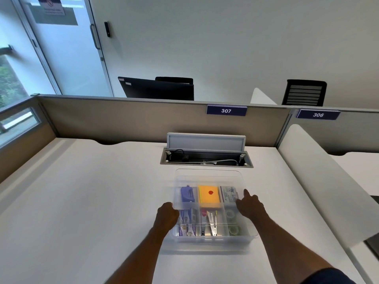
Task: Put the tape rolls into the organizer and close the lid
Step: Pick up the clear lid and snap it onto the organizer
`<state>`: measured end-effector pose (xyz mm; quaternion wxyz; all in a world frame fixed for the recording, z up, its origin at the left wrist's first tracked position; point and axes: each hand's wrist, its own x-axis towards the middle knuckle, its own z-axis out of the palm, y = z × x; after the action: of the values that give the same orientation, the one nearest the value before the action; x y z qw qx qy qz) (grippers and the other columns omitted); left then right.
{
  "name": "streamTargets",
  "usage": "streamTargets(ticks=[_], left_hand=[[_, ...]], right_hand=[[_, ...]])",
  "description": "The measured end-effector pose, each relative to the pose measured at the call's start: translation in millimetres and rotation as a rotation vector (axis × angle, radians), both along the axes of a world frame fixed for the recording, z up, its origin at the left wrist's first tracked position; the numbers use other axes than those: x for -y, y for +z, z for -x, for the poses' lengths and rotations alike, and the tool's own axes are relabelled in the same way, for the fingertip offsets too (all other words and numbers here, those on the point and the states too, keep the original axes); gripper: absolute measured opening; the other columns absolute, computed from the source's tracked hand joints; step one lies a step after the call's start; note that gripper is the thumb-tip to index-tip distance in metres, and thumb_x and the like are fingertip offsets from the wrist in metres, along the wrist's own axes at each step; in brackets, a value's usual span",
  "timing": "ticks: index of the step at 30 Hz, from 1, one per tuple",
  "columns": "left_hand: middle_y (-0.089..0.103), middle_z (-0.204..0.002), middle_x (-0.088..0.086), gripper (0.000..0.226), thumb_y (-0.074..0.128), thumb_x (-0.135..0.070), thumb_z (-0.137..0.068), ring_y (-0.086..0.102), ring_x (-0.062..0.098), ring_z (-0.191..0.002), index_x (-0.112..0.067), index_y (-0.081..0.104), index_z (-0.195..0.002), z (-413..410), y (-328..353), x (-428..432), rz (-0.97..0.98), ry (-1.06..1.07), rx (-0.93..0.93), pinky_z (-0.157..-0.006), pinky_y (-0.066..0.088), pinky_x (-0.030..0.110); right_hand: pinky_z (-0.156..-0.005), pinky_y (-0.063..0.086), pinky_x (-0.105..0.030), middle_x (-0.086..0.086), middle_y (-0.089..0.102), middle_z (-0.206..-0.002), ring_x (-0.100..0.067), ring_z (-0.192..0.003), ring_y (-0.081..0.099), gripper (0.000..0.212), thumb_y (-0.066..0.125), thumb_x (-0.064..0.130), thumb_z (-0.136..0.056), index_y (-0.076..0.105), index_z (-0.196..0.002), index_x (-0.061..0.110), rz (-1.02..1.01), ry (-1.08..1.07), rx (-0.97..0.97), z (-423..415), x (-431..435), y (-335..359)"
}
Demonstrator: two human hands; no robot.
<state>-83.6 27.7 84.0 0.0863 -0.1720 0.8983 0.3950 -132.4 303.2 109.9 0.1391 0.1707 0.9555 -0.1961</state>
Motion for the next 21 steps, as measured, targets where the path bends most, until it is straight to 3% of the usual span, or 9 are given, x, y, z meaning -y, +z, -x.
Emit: streamTargets(ticks=[8,11,15,17,18,21], left_hand=[[0.063,-0.111,0.020,0.016,0.047,-0.007,-0.089,0.058,0.030,-0.099,0.000,0.057,-0.099,-11,2,0,-0.055,-0.016,-0.021,-0.082,0.041,0.029],[0.061,-0.110,0.015,0.008,0.045,-0.006,-0.091,0.052,0.020,-0.091,-0.011,0.051,-0.090,-13,2,2,-0.124,-0.038,-0.035,-0.080,0.035,0.025],[0.047,-0.097,-0.006,0.026,0.044,-0.010,-0.095,0.046,0.009,-0.089,-0.030,0.041,-0.079,-17,-4,4,-0.244,-0.029,-0.023,-0.084,0.031,0.025],[0.046,-0.107,-0.008,0.012,0.042,-0.015,-0.098,0.047,0.013,-0.106,-0.025,0.048,-0.097,-19,-8,4,-0.292,-0.053,0.003,-0.089,0.033,0.026],[0.048,-0.115,-0.006,0.016,0.041,-0.017,-0.099,0.047,0.017,-0.116,-0.018,0.050,-0.112,-20,-11,5,-0.325,-0.055,0.009,-0.095,0.035,0.027],[0.055,-0.129,0.015,0.027,0.038,-0.015,-0.100,0.048,0.032,-0.126,-0.005,0.050,-0.121,-22,-21,10,-0.429,-0.046,0.015,-0.109,0.038,0.039]], right_hand=[[-0.104,0.035,-0.049,-0.020,0.049,-0.131,-0.043,-0.124,0.042,0.057,0.041,0.043,-0.092,0.027,-0.141,0.019,-0.064,0.052,0.022,-5,-5,-7],[-0.103,0.037,-0.050,-0.019,0.049,-0.130,-0.044,-0.123,0.042,0.057,0.042,0.045,-0.092,0.025,-0.141,0.020,-0.060,0.066,0.023,-9,-8,-13],[-0.103,0.037,-0.049,-0.022,0.047,-0.130,-0.044,-0.121,0.045,0.061,0.042,0.042,-0.094,0.020,-0.145,0.019,-0.008,0.072,0.002,-11,-9,-17],[-0.101,0.039,-0.048,-0.022,0.046,-0.131,-0.044,-0.119,0.047,0.061,0.043,0.039,-0.093,0.019,-0.146,0.020,0.029,0.050,-0.027,-14,-10,-21],[-0.100,0.040,-0.048,-0.022,0.046,-0.130,-0.045,-0.117,0.048,0.062,0.043,0.039,-0.093,0.019,-0.147,0.021,0.054,0.033,-0.043,-17,-11,-23],[-0.099,0.041,-0.049,-0.022,0.047,-0.128,-0.046,-0.114,0.050,0.063,0.043,0.038,-0.093,0.016,-0.149,0.023,0.118,0.016,-0.086,-26,-12,-31]])
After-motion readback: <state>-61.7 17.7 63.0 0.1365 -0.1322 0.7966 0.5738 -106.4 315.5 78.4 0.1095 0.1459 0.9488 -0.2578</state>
